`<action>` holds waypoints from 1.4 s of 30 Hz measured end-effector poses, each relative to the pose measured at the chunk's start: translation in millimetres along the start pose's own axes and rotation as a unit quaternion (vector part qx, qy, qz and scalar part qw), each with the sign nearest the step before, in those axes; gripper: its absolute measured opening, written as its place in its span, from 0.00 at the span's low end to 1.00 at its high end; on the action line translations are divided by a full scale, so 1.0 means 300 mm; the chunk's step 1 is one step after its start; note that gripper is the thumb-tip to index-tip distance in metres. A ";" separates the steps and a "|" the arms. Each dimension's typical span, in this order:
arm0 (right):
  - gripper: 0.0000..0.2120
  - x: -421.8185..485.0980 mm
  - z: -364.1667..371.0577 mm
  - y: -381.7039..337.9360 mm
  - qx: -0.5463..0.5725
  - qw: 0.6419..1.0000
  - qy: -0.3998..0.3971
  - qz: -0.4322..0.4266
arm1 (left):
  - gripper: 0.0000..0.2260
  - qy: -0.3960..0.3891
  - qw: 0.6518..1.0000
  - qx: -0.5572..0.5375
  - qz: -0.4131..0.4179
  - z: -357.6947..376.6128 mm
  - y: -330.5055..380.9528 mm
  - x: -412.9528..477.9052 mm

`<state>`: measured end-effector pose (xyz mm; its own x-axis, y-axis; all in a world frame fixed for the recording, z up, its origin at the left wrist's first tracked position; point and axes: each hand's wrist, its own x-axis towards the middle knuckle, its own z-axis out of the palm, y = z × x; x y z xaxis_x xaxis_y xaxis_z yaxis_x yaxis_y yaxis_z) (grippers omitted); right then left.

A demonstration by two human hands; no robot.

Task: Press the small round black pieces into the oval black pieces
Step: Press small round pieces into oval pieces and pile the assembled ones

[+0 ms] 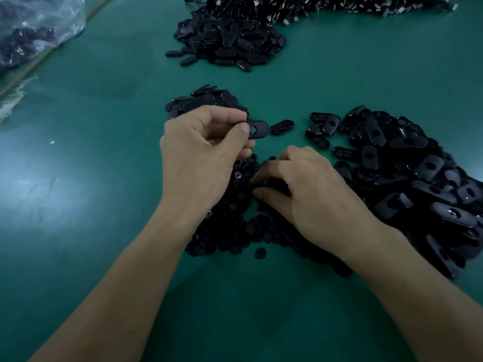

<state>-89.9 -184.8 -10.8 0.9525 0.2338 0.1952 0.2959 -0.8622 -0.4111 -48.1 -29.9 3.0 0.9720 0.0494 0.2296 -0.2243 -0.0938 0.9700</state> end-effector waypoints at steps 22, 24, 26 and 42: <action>0.07 0.005 0.000 0.002 0.007 1.000 0.001 0.017 | 0.06 -0.014 0.999 0.041 0.008 0.002 -0.011 -0.003; 0.05 0.006 0.002 0.001 0.002 1.000 0.003 0.014 | 0.06 -0.018 0.999 0.048 0.011 0.001 -0.012 -0.002; 0.04 0.006 0.003 0.000 0.022 1.000 0.021 0.008 | 0.06 -0.019 0.998 0.052 0.015 -0.001 -0.014 0.000; 0.05 0.013 -0.011 0.012 0.171 0.957 0.234 0.019 | 0.10 -0.064 0.988 0.128 0.060 0.008 -0.018 -0.013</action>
<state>-85.5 -188.5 -8.7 0.8503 -0.0912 0.5183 0.3433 -0.6502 -0.6777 -50.6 -32.1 -3.2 0.9439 -0.1019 0.3141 -0.3298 -0.3413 0.8802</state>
